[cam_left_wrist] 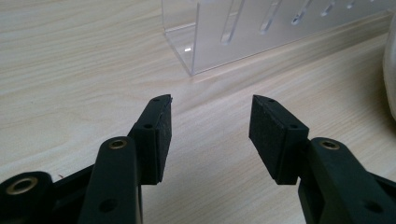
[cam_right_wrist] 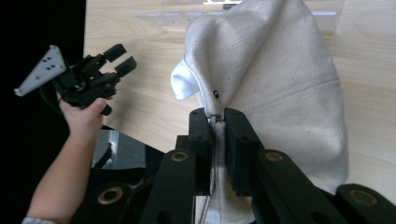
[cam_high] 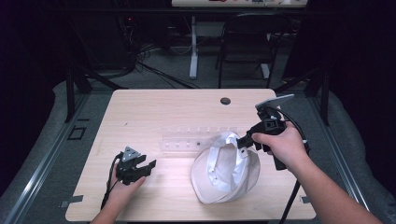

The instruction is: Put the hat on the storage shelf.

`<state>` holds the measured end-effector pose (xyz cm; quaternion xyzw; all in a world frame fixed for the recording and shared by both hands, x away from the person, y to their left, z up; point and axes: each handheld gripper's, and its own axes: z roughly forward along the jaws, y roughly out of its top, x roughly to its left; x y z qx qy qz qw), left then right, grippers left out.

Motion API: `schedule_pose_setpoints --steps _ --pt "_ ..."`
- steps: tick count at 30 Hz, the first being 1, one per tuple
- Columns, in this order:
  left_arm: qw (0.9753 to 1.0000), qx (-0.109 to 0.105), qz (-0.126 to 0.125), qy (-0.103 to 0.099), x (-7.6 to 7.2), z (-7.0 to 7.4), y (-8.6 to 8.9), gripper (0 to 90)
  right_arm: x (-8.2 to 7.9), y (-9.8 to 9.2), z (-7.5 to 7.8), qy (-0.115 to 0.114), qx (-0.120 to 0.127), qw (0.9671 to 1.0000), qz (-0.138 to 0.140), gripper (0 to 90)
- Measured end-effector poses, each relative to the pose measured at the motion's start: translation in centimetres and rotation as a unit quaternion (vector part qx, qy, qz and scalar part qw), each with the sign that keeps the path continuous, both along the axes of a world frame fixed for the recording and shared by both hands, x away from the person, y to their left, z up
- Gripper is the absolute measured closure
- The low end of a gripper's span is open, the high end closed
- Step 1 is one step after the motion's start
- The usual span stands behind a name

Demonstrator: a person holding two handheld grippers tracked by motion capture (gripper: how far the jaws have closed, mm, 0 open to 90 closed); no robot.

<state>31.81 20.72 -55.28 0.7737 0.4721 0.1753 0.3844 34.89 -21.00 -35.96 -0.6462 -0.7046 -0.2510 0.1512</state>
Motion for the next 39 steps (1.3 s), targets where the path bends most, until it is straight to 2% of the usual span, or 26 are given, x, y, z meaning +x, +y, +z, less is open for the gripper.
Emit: schedule_pose_setpoints --steps 4,8,11,17,20,23,25,28,35,39 --pt "1.0000 0.000 -0.001 0.000 0.0 0.0 0.0 49.5 0.0 0.0 0.3 -0.001 0.020 0.9998 -0.008 82.2" --pt "1.0000 0.000 -0.001 0.000 0.0 0.0 0.0 49.5 0.0 0.1 0.8 -0.002 0.024 0.9997 -0.005 82.2" --pt "1.0000 0.000 -0.002 0.001 -0.1 0.0 -0.1 49.5 0.0 0.1 1.4 -0.002 0.037 0.9993 -0.006 82.3" --pt "1.0000 -0.001 -0.003 -0.001 -0.1 0.0 -0.2 49.3 0.0 0.1 2.3 -0.012 0.045 0.9989 -0.005 82.3" --pt "1.0000 -0.001 -0.003 -0.001 -0.1 0.0 -0.2 49.1 -0.1 0.0 2.5 -0.018 0.041 0.9990 -0.005 82.3" --pt "1.0000 0.001 -0.005 -0.003 -0.2 0.0 -0.3 48.7 0.0 -0.3 3.2 -0.028 0.045 0.9984 -0.019 82.3" --pt "1.0000 0.002 -0.005 -0.003 -0.2 0.0 -0.3 48.7 0.0 -0.5 3.3 -0.025 0.043 0.9986 -0.015 82.3" --pt "1.0000 0.001 -0.006 -0.003 -0.2 0.0 -0.4 48.6 0.1 -0.9 3.6 -0.035 0.046 0.9981 -0.019 82.3" --pt "1.0000 0.004 -0.007 -0.005 -0.3 0.0 -0.5 48.4 0.4 -1.4 4.4 -0.049 0.065 0.9961 -0.034 82.3" --pt "0.9999 0.002 -0.008 -0.005 -0.4 0.1 -0.7 48.2 0.5 -1.3 4.8 -0.045 0.067 0.9963 -0.032 82.3"
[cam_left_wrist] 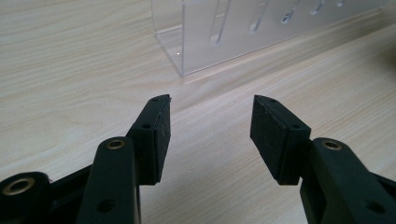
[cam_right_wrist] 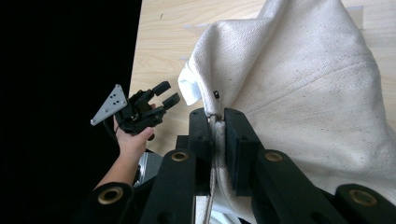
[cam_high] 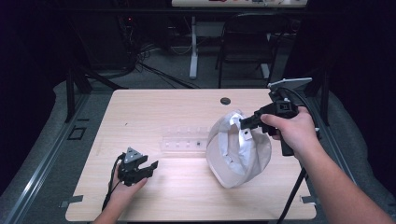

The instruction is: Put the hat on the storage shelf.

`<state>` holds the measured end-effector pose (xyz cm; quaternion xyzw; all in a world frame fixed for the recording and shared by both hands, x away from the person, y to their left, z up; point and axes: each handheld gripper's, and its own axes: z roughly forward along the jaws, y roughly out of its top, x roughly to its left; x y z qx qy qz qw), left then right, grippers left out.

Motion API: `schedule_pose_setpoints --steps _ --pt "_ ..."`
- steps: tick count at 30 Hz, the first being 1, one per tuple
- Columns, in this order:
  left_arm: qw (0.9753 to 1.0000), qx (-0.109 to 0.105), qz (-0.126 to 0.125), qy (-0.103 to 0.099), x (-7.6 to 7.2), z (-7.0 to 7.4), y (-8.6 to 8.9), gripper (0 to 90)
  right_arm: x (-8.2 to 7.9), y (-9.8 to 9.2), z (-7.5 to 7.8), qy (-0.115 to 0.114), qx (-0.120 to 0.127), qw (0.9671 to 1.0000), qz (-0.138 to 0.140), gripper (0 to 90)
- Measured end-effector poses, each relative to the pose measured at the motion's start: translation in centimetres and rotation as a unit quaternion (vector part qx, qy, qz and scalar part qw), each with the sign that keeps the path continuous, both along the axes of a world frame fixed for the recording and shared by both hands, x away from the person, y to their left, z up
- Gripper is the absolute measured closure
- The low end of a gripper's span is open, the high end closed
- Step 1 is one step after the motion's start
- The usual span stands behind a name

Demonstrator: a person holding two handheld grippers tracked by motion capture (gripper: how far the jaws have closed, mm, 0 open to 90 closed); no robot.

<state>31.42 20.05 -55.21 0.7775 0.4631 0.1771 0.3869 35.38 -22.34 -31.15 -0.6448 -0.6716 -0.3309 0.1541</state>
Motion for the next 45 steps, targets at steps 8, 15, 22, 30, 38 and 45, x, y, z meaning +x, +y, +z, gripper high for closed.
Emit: schedule_pose_setpoints --steps 8,15,22,30,38,45 --pt "1.0000 0.002 -0.009 -0.005 -0.3 0.3 -0.3 48.2 0.4 0.3 1.6 -0.015 0.013 0.9998 0.000 82.3" --pt "0.9998 -0.002 -0.017 -0.014 -0.6 0.6 -0.8 48.2 0.9 0.7 2.8 -0.028 0.024 0.9993 -0.007 82.3" --pt "0.9991 -0.007 -0.033 -0.024 -1.0 1.3 -1.7 47.6 1.8 1.4 3.4 -0.034 0.027 0.9990 -0.011 82.3" --pt "0.9974 -0.011 -0.059 -0.039 -1.6 2.5 -3.4 47.5 2.9 2.1 3.3 -0.033 0.035 0.9987 -0.014 82.3" --pt "0.9947 -0.014 -0.090 -0.048 -1.9 3.6 -6.1 45.0 3.9 2.7 3.5 -0.031 0.040 0.9984 -0.025 82.3" --pt "0.9923 -0.009 -0.110 -0.055 -1.7 4.6 -8.7 40.8 4.5 3.6 3.7 -0.031 0.032 0.9987 -0.024 82.3"
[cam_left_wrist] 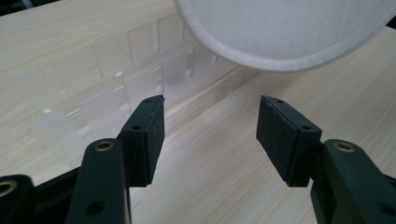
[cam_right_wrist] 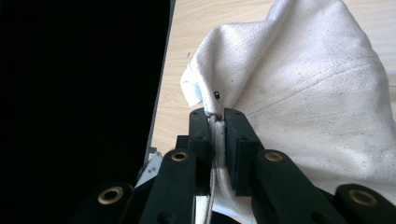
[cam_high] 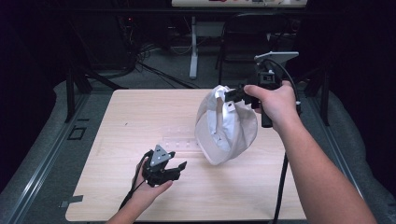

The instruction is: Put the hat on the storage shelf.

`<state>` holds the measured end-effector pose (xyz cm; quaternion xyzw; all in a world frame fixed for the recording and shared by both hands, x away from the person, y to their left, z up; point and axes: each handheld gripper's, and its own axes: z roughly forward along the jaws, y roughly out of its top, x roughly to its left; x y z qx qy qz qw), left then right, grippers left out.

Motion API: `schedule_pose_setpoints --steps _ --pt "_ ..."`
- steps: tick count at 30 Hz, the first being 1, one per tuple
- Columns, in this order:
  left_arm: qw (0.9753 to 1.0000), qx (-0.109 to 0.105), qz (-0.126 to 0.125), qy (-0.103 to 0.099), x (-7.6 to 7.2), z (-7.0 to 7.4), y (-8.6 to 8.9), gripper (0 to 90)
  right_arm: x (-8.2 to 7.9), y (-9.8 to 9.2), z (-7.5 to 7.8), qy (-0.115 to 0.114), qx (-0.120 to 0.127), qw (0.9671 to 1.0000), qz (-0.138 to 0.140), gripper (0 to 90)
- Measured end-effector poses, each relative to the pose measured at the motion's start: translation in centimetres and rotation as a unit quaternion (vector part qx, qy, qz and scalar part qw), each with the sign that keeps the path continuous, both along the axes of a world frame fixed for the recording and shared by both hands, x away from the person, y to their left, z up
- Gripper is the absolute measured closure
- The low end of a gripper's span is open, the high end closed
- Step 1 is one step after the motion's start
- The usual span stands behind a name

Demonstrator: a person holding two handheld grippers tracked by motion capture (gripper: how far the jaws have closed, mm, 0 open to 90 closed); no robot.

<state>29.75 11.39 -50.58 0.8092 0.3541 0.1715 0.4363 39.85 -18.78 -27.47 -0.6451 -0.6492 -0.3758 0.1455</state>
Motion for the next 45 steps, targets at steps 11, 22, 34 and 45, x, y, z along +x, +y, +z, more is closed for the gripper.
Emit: schedule_pose_setpoints --steps 11,22,34,45 --pt "0.9997 0.000 -0.019 -0.016 0.5 1.6 -3.8 37.1 1.3 1.1 -0.2 -0.006 0.019 0.9998 -0.006 82.3" --pt "0.9974 0.023 -0.050 -0.046 0.4 2.0 -7.4 37.1 2.0 1.3 -0.1 -0.011 0.026 0.9994 -0.021 82.3" --pt "0.9955 0.061 -0.014 -0.070 1.0 1.9 -9.6 47.4 1.9 1.1 0.2 -0.016 0.026 0.9992 -0.026 82.3" --pt "0.9974 0.041 -0.001 -0.059 2.4 2.5 -6.6 75.8 1.7 1.3 0.7 -0.023 0.027 0.9990 -0.028 82.3"
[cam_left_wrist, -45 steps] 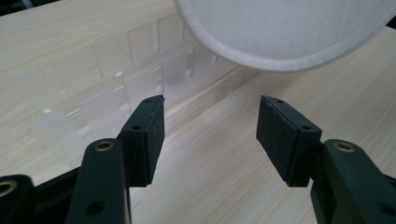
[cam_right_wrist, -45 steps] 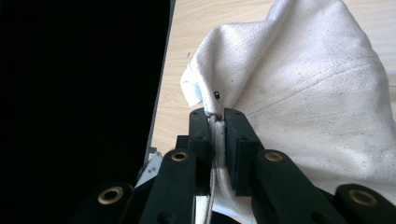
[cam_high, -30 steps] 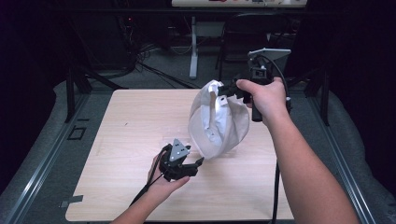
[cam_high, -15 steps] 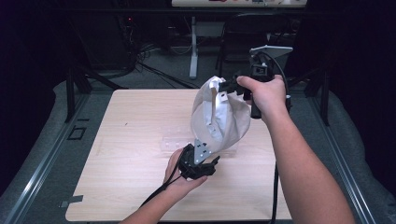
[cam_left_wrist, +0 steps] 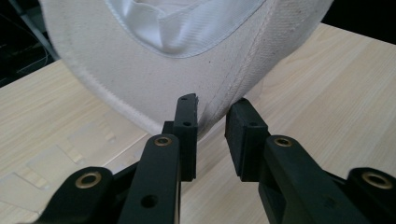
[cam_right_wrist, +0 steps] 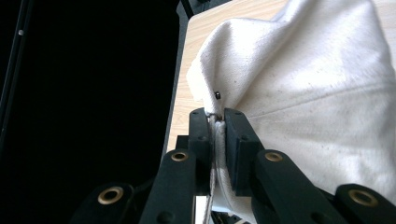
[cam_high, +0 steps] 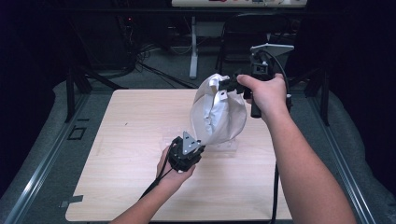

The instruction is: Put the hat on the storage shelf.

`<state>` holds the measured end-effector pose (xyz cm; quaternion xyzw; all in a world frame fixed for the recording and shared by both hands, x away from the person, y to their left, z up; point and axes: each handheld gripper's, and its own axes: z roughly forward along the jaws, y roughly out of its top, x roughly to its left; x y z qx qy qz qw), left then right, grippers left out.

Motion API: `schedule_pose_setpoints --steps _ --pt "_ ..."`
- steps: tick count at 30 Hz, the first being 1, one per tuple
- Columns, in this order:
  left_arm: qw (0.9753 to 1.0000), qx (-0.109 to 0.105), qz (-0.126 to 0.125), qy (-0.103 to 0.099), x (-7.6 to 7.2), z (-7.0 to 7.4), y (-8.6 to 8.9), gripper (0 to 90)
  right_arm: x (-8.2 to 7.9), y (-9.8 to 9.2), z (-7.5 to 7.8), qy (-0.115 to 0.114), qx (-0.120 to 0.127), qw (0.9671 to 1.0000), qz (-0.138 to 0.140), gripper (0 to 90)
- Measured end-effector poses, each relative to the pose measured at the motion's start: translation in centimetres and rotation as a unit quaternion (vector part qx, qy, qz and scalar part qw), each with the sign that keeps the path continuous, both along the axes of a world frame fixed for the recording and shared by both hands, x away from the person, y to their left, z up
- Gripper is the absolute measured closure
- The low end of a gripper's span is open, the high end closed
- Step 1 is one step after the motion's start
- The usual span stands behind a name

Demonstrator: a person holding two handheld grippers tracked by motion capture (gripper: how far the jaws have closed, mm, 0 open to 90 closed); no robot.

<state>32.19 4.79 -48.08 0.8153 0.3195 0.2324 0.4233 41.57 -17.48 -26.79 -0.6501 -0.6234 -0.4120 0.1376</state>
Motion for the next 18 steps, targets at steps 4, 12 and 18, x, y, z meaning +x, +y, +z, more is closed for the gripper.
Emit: schedule_pose_setpoints --steps 4,12,18 --pt "0.9997 -0.007 -0.023 0.003 0.8 0.2 1.0 81.4 0.1 0.5 0.0 -0.001 0.000 1.0000 0.002 82.2" --pt "0.9989 -0.017 -0.042 0.011 1.9 0.0 2.1 84.1 0.5 1.1 -0.3 -0.001 -0.004 1.0000 0.002 82.3" --pt "0.9984 -0.022 -0.048 0.019 2.5 -0.6 2.7 84.1 0.8 1.4 -1.0 0.003 -0.006 1.0000 0.003 82.2"
